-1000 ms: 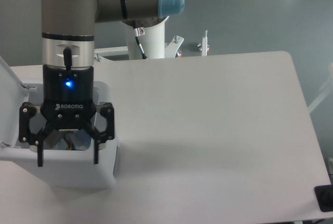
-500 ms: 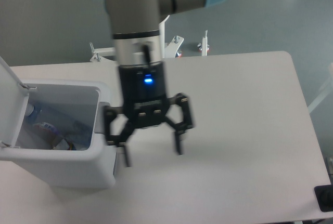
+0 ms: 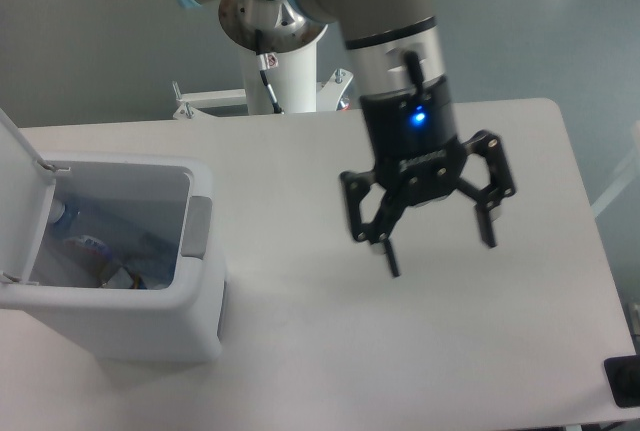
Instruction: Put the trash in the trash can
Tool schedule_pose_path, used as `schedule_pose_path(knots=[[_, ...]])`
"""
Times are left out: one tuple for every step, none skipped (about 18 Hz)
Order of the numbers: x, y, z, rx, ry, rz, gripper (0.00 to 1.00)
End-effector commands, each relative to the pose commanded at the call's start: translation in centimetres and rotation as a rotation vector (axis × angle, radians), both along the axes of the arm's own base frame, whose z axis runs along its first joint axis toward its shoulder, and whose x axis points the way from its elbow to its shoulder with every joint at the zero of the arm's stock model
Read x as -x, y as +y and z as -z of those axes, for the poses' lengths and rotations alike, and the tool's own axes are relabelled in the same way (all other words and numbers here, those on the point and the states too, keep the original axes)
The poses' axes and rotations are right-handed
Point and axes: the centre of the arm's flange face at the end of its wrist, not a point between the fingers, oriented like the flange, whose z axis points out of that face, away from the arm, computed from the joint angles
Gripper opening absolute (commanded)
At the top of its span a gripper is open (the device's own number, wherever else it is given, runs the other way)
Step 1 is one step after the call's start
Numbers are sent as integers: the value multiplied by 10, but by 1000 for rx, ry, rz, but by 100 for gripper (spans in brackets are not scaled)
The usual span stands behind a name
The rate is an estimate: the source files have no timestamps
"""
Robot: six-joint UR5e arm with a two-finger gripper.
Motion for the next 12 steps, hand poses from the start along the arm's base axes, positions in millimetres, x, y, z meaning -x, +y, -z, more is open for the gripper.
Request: schedule_pose_path(knots=[[-2, -7, 3, 64, 0, 43, 100], [-1, -17, 5, 134, 12, 80, 100], [-1, -26, 8, 207, 21, 119, 100], [-1, -34, 9, 262, 27, 155, 100], [-4, -41, 11, 299, 25, 191, 100], [-5, -48, 12, 327, 26, 221, 100], [-6, -55, 12, 348, 28, 244, 100], [-10, -60, 13, 371, 20, 271, 100], [-13, -67, 14, 391, 16, 292, 100], [-14, -73, 16, 407, 14, 311, 100], [-14, -75, 17, 418, 15, 324, 100], [-14, -76, 16, 415, 19, 319, 100]])
